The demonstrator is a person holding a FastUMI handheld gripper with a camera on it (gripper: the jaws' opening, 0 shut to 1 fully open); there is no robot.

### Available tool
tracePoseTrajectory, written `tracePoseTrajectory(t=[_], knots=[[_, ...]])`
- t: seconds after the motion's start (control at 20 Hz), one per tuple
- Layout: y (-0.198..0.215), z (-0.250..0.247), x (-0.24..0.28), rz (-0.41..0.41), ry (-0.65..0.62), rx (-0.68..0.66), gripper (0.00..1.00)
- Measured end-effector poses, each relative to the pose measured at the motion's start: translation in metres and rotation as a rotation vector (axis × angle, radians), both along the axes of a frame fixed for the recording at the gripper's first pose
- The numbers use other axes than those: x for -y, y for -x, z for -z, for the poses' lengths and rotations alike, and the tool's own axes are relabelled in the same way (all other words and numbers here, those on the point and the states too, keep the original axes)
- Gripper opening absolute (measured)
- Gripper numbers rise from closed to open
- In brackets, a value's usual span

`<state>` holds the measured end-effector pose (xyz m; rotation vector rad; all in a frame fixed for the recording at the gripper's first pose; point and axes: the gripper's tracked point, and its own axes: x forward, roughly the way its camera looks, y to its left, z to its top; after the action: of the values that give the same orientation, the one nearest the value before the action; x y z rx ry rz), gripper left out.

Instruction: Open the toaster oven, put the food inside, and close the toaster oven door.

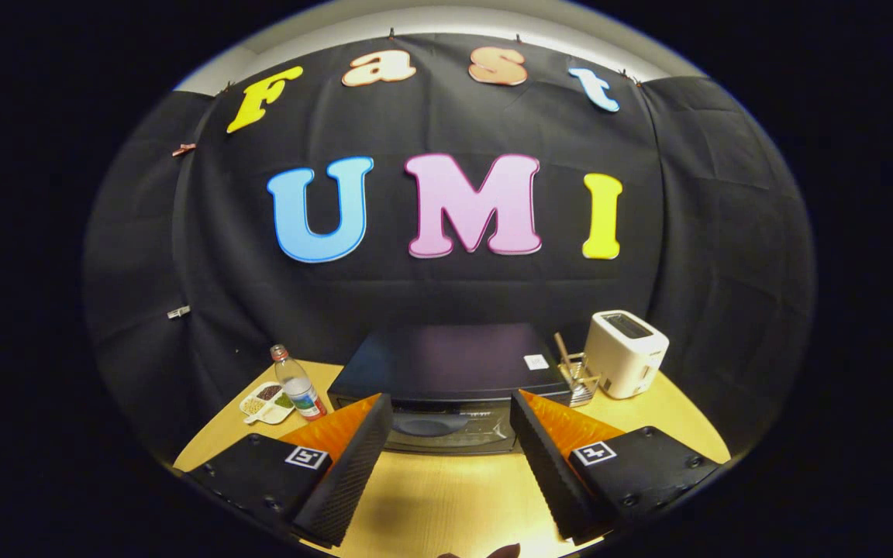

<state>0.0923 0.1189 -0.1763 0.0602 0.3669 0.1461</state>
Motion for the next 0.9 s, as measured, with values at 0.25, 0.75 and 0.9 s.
tracePoseTrajectory(t=[0.25, 0.75, 0.9], knots=[[-0.036, 0.052, -0.024, -0.008, 0.013, -0.083, 0.98], [-0.087, 0.100, -0.039, 0.062, 0.043, -0.162, 0.99], [-0.078, 0.099, -0.043, 0.054, 0.075, -0.146, 0.99]])
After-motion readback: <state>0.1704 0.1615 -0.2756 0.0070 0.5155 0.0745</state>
